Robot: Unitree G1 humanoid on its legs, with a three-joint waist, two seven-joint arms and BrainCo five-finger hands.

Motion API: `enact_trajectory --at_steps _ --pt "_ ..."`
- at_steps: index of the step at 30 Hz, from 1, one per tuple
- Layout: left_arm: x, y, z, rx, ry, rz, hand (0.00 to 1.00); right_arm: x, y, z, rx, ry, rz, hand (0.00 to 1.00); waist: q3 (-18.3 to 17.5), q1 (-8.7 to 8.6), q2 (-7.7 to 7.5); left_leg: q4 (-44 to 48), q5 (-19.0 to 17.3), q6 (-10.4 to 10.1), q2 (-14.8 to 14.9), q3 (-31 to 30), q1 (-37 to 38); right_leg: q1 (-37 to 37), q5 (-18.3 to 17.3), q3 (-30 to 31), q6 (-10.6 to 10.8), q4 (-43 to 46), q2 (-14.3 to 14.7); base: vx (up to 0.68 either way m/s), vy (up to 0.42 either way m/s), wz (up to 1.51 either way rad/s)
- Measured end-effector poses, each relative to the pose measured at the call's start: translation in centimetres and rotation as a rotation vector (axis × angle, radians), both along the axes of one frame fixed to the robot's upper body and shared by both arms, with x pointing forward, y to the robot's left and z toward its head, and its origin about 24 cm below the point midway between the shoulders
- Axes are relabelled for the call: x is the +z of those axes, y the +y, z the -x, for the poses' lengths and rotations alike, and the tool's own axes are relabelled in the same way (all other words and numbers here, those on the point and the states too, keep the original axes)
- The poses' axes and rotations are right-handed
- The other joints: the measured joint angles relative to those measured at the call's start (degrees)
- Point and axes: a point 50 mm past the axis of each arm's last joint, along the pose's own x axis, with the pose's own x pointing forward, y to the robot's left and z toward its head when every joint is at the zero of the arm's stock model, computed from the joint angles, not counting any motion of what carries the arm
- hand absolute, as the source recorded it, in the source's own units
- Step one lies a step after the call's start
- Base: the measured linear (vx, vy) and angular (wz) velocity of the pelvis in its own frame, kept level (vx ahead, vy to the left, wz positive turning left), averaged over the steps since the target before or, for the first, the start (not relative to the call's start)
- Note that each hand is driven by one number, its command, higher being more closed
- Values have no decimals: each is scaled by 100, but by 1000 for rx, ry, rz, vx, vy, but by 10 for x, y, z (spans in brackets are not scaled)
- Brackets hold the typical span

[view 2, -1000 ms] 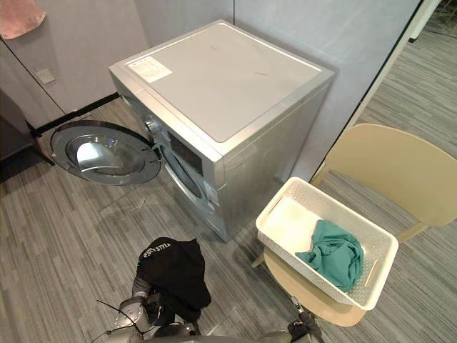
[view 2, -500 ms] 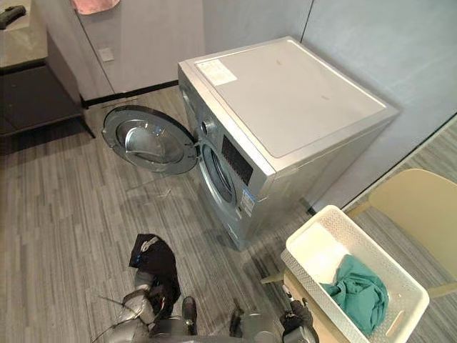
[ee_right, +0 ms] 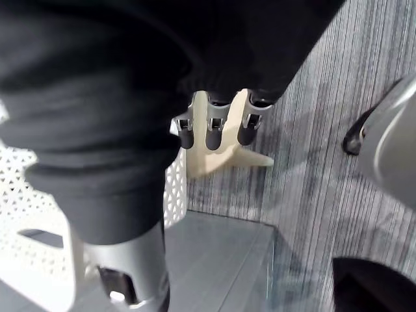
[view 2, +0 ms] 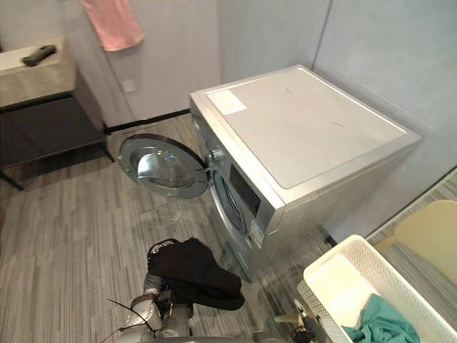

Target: Pick up the laundry basket with both hands and put the clothes into the washing machine.

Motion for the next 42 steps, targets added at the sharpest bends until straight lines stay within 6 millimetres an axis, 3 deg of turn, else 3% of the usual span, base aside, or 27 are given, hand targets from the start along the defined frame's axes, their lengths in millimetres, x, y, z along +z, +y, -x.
enact_trajectory --at_steps 1,3,4,5,6,7,8,9,10,12,13,15,18,20,21,22,24,26,28,30,32,34,36,37,39,41,42 --pt "0 2 0 9 0 -2 100 2 4 -8 20 -18 -2 0 -67 -2 -76 -1006 4 -7 4 -424 158 -74 1 318 167 -22 -123 345 339 -121" --pt "0 0 -1 12 0 0 100 3 7 -14 33 -31 -2 0 -143 -11 -98 -2115 20 -27 104 -966 372 -90 -65 619 361 -33 -242 292 370 -93" --pt "-2 -1 0 8 12 2 100 1 5 -8 21 -9 -2 0 -287 -37 -100 -2686 47 -60 110 -1344 438 -90 -178 801 584 -13 -377 423 631 -87" --pt "-8 -4 5 -4 44 5 100 -4 -2 4 -4 36 3 0 -495 -43 -69 -2844 226 -325 15 -1663 475 -84 -319 964 846 4 -567 358 548 -77" --pt "-11 -6 8 -10 62 7 100 -6 -7 11 -21 60 8 0 -584 -19 -16 -2867 484 -671 5 -1642 538 -65 -392 1097 980 -2 -649 346 661 -79" --pt "-16 -7 12 -27 91 2 100 -11 -15 25 -69 114 4 0 -769 -44 -11 -2635 -238 -1320 -145 -1345 610 -18 -533 1360 1236 3 -973 260 537 -47" --pt "-16 -1 10 -30 90 -18 100 -13 -10 30 -95 131 -19 0 -773 -118 -193 -2468 -350 -1274 -349 -1226 540 4 -491 1413 1312 12 -1212 381 872 -30" --pt "-15 6 6 -45 86 -46 100 -18 0 41 -136 163 -62 0 -787 -176 -341 -2285 -415 -1148 -656 -1041 488 -110 -117 1572 1505 35 -1518 186 455 -2" --pt "-14 8 5 -59 83 -58 100 -20 5 46 -161 176 -83 0 -822 -192 -378 -2294 -449 -1080 -731 -933 504 -192 135 1682 1479 64 -1592 218 660 -28" --pt "-11 6 2 -96 65 -70 100 -20 6 48 -180 173 -90 0 -854 -196 -364 -2394 -483 -819 -846 -520 698 -495 1137 1873 1170 406 -1683 117 536 -62" --pt "-10 3 1 -114 55 -73 100 -18 5 46 -175 160 -84 0 -809 -189 -274 -2645 -430 -609 -908 -230 911 -816 1691 1750 624 746 -1769 24 399 -70" --pt "-8 1 -2 -136 44 -81 100 -16 2 39 -155 134 -73 0 -776 -232 -215 -3027 -321 -343 -996 52 1257 -1195 2093 1266 221 1205 -1926 -25 421 -66" --pt "-7 4 -2 -120 39 -83 100 -15 3 39 -129 130 -65 0 -771 -242 -222 -3683 -181 -153 -1002 461 1776 -1523 1431 122 388 1934 -1703 -54 247 -66" --pt "-8 7 -1 -90 42 -74 100 -14 5 37 -98 116 -63 0 -768 -281 -237 -4144 -171 -110 -988 1089 2134 -1593 826 -502 718 2126 -1170 -59 87 -79" --pt "-8 7 -1 -80 42 -69 100 -14 5 36 -92 111 -65 0 -769 -295 -235 -4202 -154 -83 -994 1240 2181 -1562 694 -610 699 1995 -1036 11 2 -95" --pt "-11 2 1 -55 58 -42 100 -15 4 38 -79 122 -63 0 -778 -340 -265 -4378 -52 -89 -1043 1465 2253 -1258 465 -798 566 1116 -912 35 -3 -83" --pt "-16 1 1 -59 83 -35 100 -16 3 37 -73 129 -60 0 -824 -389 -131 -4755 258 -115 -1088 1652 2309 -942 458 -672 563 53 -788 71 0 -77" --pt "-17 -5 -6 -80 92 -22 100 -16 2 36 -74 134 -63 0 -678 -436 -110 -5050 471 -139 -1138 1834 2452 -834 517 -492 475 -412 -682 113 -19 -47" --pt "-19 -8 -9 -98 109 -11 100 -18 5 42 -109 151 -82 0 -527 -446 -179 -4972 453 -173 -1047 1862 2708 -517 541 -488 437 -505 -637 96 -44 -15" --pt "-17 -12 -9 -97 99 -1 100 -18 7 43 -111 153 -86 0 -483 -416 -243 -4176 191 -251 -852 1868 2594 -251 580 -500 395 -545 -608 76 -96 1" --pt "-6 -15 -18 -94 38 8 100 -16 4 38 -88 133 -69 0 -412 -349 -144 -2496 -170 -255 -515 1846 1934 -96 577 -515 393 -667 -512 -4 -87 -8" --pt "10 -23 -27 -122 -54 33 100 -11 -4 26 -45 91 -32 0 -300 -293 101 -851 -31 -233 -177 1485 1200 29 418 -428 344 -671 -407 -41 13 -26" --pt "15 -25 -26 -131 -75 35 100 -10 -7 23 -15 86 -14 0 -274 -249 146 -296 213 -245 -181 1125 956 13 337 -182 332 -583 -444 1 104 -51" --pt "16 -26 -25 -135 -82 36 100 -9 -9 20 -1 80 -6 0 -279 -191 167 -181 154 -207 -201 1038 891 -12 334 -52 332 -584 -483 28 148 -71" --pt "18 -28 -25 -157 -91 29 100 -9 -8 18 11 83 -4 0 -294 -209 145 -665 -66 61 -158 674 864 -196 330 189 348 -580 -551 61 165 -70" --pt "17 -35 -24 -195 -84 34 100 -10 -7 19 15 93 -9 0 -294 -238 103 -2039 -56 48 -109 455 1097 -337 412 404 523 -553 -695 156 261 -49" --pt "16 -43 -23 -236 -79 41 100 -11 -8 19 18 103 -9 0 -316 -301 111 -3217 111 -119 -260 131 1340 -474 405 463 690 -518 -844 195 426 -26"
